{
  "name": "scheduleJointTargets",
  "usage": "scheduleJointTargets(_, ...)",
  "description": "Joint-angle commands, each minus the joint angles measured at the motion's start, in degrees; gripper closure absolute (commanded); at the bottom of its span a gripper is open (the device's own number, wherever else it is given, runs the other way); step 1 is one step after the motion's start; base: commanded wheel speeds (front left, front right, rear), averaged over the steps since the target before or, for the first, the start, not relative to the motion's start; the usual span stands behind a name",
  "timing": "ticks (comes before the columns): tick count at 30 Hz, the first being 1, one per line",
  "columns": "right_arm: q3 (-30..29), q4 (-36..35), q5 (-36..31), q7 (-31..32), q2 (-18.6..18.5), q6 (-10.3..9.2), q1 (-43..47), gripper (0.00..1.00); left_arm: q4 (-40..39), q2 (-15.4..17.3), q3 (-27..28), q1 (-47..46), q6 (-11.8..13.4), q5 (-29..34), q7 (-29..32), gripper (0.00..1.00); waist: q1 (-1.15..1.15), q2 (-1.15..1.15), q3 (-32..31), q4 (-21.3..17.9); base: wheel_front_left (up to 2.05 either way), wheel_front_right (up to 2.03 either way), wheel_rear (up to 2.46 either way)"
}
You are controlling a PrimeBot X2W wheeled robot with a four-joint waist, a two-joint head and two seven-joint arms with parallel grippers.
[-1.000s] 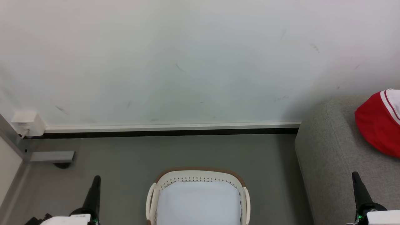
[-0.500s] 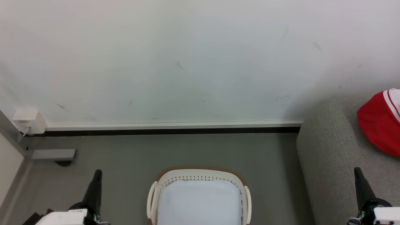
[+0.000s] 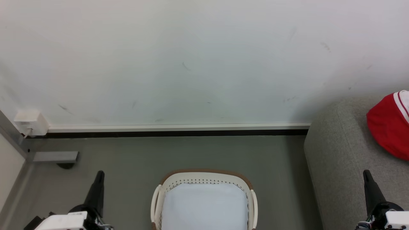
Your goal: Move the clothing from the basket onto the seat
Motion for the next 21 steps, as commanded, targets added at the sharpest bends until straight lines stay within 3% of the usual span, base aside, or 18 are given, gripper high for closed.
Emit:
scheduleJointTargets(1, -0.2, -0.2, 0.0, 0.1, -0.1, -0.12, -0.7, 1.00, 0.0, 0.4, 0.0, -0.5, -0.4, -0.8, 0.2, 1.00, 0.00, 0.00, 0.0, 0.0, 0.00, 0.00, 0.00)
scheduleJointTargets(21, -0.4, -0.2, -0.2, 0.4, 0.1, -0.12, -0.7, 1.00, 0.0, 0.4, 0.0, -0.5, -0.4, -0.8, 0.2, 1.00, 0.00, 0.00, 0.0, 0.0, 0.00, 0.00, 0.00)
